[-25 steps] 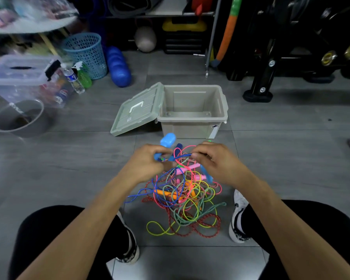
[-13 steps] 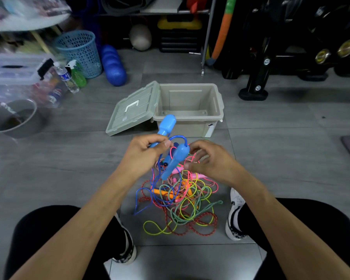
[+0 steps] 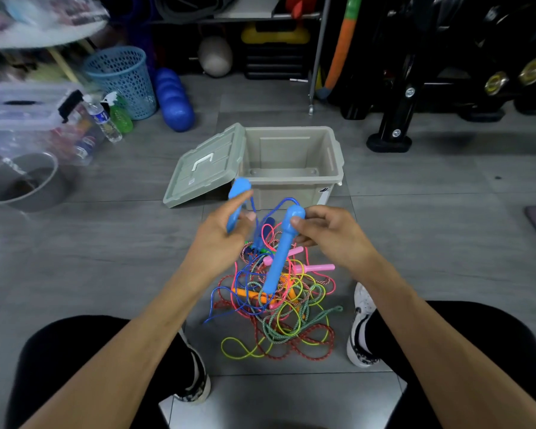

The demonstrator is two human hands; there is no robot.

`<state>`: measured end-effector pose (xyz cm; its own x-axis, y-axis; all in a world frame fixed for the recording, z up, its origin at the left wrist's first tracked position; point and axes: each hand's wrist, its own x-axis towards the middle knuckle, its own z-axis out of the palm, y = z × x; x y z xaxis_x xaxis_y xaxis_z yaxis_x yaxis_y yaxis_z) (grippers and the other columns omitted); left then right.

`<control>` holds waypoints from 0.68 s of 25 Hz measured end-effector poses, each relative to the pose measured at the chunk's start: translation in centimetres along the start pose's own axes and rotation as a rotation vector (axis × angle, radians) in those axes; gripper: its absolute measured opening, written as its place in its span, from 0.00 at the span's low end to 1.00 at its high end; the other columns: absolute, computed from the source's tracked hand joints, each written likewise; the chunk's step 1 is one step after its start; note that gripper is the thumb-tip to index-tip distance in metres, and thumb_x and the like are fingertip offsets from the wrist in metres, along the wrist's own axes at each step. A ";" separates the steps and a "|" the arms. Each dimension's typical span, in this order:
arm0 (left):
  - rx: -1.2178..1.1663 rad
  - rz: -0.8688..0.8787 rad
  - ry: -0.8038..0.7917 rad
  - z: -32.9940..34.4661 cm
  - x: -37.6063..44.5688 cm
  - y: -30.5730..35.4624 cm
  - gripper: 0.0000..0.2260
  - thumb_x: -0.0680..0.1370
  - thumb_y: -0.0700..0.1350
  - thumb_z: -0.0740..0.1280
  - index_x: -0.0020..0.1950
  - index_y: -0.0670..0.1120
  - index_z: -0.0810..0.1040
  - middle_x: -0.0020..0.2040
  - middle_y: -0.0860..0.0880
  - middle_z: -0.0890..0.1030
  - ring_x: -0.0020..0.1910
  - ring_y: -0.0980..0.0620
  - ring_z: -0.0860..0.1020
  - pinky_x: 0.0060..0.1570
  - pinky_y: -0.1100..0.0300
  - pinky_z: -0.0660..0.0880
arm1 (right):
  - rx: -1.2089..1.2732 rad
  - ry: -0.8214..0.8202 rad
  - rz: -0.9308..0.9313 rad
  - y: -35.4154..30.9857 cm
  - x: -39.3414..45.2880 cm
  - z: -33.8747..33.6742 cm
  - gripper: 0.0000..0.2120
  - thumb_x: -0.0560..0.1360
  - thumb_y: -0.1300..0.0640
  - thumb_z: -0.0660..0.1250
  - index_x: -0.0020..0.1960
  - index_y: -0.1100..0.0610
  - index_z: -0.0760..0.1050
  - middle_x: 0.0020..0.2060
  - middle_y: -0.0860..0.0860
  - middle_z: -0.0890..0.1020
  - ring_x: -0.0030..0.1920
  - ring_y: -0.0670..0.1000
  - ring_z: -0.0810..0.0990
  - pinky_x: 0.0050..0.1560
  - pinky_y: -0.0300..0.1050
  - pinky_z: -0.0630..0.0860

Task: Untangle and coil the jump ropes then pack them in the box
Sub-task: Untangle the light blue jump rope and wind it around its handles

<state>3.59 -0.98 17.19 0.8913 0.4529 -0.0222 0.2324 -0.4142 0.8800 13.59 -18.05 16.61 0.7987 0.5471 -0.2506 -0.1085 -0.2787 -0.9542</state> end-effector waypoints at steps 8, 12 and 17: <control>-0.059 0.049 -0.151 2.6 -0.9 -0.5 0.19 0.76 0.56 0.64 0.65 0.52 0.71 0.48 0.48 0.82 0.43 0.48 0.82 0.44 0.53 0.79 | 0.378 -0.009 0.114 0.0 -0.9 0.4 0.07 0.77 0.62 0.65 0.53 0.64 0.76 0.43 0.59 0.83 0.40 0.54 0.83 0.46 0.42 0.82; -0.220 -0.112 -0.264 2.5 -1.2 0.1 0.13 0.80 0.48 0.64 0.63 0.56 0.69 0.43 0.46 0.81 0.28 0.48 0.79 0.28 0.55 0.77 | 0.410 -0.026 0.146 0.0 -1.1 0.1 0.06 0.77 0.60 0.66 0.48 0.62 0.78 0.41 0.59 0.84 0.39 0.52 0.84 0.45 0.43 0.82; -0.202 -0.167 -0.261 2.1 -0.9 0.2 0.06 0.79 0.48 0.66 0.54 0.49 0.78 0.30 0.50 0.77 0.20 0.50 0.72 0.20 0.64 0.68 | -0.470 0.341 -0.172 0.7 -0.6 -0.5 0.14 0.71 0.43 0.70 0.43 0.54 0.77 0.39 0.46 0.80 0.39 0.42 0.78 0.40 0.28 0.73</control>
<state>3.69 -3.10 16.43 0.9228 0.2740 -0.2708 0.3248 -0.1754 0.9294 13.33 -18.96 16.15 0.9348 0.3527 0.0413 0.2498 -0.5706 -0.7823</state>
